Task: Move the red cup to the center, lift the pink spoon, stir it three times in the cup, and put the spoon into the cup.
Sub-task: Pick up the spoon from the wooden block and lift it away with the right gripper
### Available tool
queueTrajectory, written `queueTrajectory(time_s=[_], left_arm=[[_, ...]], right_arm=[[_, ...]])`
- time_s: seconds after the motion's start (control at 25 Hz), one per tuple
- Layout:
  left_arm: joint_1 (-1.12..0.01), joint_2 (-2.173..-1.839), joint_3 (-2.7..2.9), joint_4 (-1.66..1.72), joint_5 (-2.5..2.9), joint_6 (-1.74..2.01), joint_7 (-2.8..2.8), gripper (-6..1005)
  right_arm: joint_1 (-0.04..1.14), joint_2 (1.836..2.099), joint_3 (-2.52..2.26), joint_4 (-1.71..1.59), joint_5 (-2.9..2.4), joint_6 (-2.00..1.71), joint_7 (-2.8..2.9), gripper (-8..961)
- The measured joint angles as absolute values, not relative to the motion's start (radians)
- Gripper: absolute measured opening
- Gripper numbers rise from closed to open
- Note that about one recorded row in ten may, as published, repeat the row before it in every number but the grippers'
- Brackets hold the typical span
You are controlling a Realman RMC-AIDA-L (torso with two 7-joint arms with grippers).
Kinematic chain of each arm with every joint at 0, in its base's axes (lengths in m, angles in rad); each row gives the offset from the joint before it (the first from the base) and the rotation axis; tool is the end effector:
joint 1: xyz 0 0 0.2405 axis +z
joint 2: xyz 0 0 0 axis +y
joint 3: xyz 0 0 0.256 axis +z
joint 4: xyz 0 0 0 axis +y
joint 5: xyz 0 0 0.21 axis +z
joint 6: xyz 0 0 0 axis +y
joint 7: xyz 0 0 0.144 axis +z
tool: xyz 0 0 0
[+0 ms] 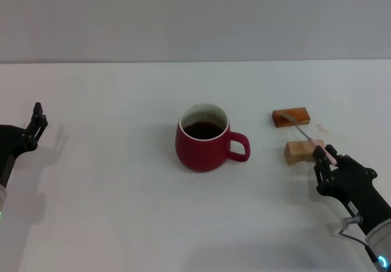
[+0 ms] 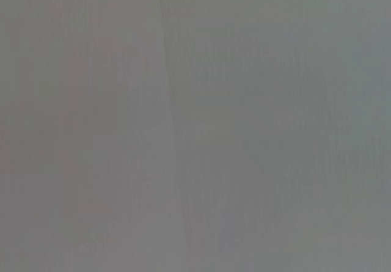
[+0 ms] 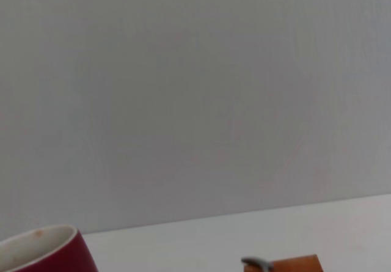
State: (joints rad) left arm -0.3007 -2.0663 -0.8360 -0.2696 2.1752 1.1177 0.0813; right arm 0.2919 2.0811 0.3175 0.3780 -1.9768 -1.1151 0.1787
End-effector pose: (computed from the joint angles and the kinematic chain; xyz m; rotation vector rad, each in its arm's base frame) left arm -0.3592 0.2978 -0.0122 -1.5114 -0.5412 -0.4998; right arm 0.3161 0.2612 -0.0901 -1.7955 0.8133 0.7628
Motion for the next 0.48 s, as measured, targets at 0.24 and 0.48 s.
queueTrajectory(time_s=[0.24,0.48], left_arm=[[-0.303,-2.068,-0.836,-0.262,2.175,1.117,0.081,840],[-0.304,-2.068,-0.836,-0.261,2.176,1.117,0.081,840]], right_arm=[[0.305,2.078,0.318,0.392,-1.984,-1.141,0.177,151],[0.307,2.076,0.318,0.393,-1.985,-1.165,0.177,149]])
